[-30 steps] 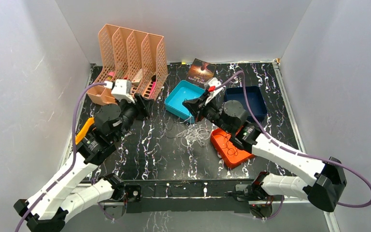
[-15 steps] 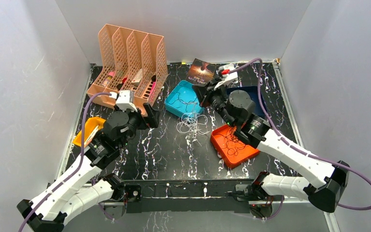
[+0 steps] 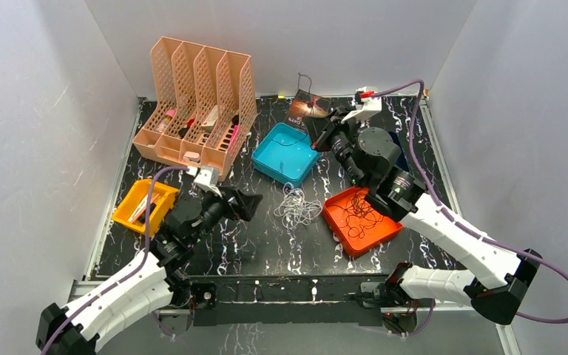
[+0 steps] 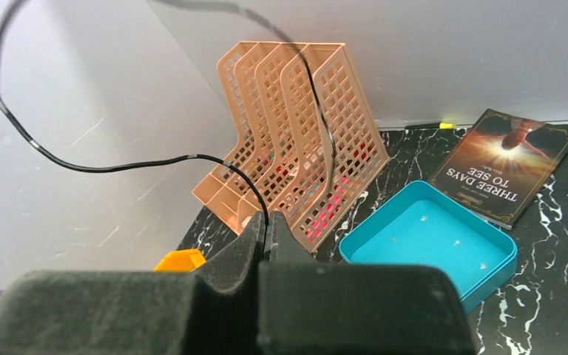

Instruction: Untangle the cables

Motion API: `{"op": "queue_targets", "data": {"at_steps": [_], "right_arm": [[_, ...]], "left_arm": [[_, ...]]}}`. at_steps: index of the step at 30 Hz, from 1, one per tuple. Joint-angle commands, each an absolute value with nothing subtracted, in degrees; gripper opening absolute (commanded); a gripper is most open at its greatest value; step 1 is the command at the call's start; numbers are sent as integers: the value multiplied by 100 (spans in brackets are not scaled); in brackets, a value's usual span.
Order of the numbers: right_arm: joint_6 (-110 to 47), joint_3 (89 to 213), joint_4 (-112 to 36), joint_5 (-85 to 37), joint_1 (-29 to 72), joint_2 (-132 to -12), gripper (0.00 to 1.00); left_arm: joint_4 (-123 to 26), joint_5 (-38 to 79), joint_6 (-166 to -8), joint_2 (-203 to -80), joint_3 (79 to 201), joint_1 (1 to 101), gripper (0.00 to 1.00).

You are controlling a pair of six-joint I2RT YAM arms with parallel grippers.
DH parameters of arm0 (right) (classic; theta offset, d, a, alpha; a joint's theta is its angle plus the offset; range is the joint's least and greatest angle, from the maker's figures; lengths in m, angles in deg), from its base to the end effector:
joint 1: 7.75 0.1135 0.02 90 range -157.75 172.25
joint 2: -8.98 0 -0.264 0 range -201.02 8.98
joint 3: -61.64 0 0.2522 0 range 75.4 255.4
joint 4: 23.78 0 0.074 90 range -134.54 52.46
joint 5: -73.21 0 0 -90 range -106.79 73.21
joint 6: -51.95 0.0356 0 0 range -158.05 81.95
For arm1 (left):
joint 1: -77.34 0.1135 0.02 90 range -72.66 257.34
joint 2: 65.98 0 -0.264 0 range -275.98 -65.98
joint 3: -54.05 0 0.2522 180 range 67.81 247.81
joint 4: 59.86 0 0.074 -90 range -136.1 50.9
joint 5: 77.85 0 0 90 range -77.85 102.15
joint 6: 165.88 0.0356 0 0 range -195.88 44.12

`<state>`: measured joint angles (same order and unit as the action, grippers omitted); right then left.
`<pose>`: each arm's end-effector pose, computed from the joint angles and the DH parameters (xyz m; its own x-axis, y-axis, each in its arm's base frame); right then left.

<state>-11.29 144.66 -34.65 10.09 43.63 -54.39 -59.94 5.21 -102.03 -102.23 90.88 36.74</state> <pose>0.1647 0.1804 0.4504 -0.1031 0.5143 -0.8514 -0.4161 0.7551 0.5066 0.1308 -0.1065 0.2734 -0.2364 -0.3736 -0.8970 0.5014 0.7438 -0.4419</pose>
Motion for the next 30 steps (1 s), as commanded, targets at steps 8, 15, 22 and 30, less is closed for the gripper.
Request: {"op": "queue_targets", "data": {"at_steps": [8, 15, 22, 30], "right_arm": [[-808, 14956, -3180, 503, 4349, -5483, 0], [-1160, 14978, -3042, 528, 4348, -5407, 0], [-2352, 15195, -3776, 848, 4347, -5393, 0], [-3435, 15235, -4442, 2053, 4299, -5607, 0]], "left_arm": [[-8237, 1405, -9785, -11021, 8730, 3618, 98], [-8882, 1191, -9662, -11383, 8432, 3533, 98], [-8520, 825, -9895, -12128, 8791, 3509, 98], [-7996, 355, -10348, -12853, 9128, 3489, 98]]}}
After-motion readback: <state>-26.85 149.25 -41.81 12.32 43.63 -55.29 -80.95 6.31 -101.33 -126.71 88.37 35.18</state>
